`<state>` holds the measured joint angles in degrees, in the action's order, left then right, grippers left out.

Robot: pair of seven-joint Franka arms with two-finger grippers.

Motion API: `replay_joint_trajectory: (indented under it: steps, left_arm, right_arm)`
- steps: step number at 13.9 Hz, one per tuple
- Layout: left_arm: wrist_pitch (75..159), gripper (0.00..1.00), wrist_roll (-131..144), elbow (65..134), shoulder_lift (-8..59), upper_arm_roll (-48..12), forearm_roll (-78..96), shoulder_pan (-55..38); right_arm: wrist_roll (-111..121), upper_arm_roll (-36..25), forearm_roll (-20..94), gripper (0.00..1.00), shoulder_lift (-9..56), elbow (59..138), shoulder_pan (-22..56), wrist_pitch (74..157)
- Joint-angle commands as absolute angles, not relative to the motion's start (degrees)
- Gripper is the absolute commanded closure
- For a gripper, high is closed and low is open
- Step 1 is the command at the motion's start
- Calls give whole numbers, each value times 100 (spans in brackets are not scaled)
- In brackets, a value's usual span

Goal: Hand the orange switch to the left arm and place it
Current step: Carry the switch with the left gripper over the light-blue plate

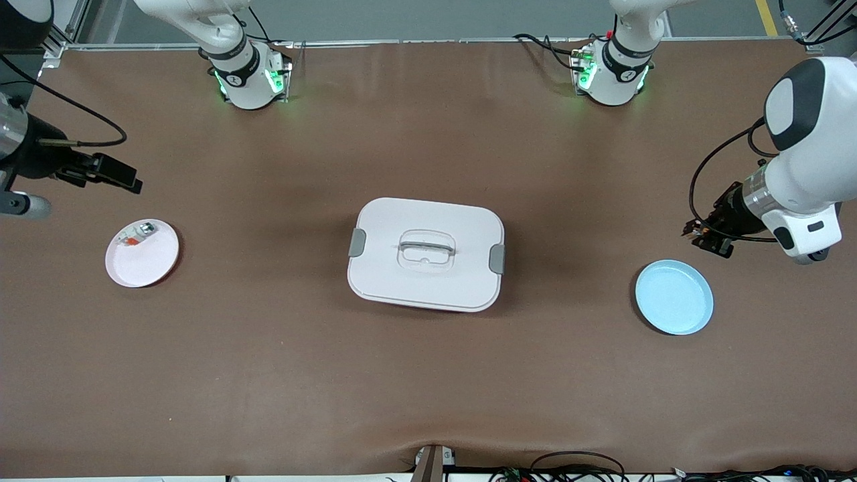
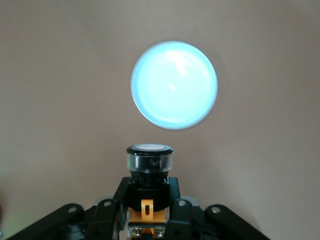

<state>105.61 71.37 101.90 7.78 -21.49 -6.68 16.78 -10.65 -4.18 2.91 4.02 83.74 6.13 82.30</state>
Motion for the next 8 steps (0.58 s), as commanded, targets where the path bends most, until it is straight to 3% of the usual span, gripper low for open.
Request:
replay_joint_trajectory:
  steps: [1,8]
  left_arm:
    - [10861,100,7339,10554,668,-2188,-958,1906]
    - [12926,100,7585,11872,589,-2180,-1054,2171]
  right_arm:
    - [-993,-334,167,0,71,8639,527,8297]
    - [-1019,-325,228,0,-220,8947,431,8717]
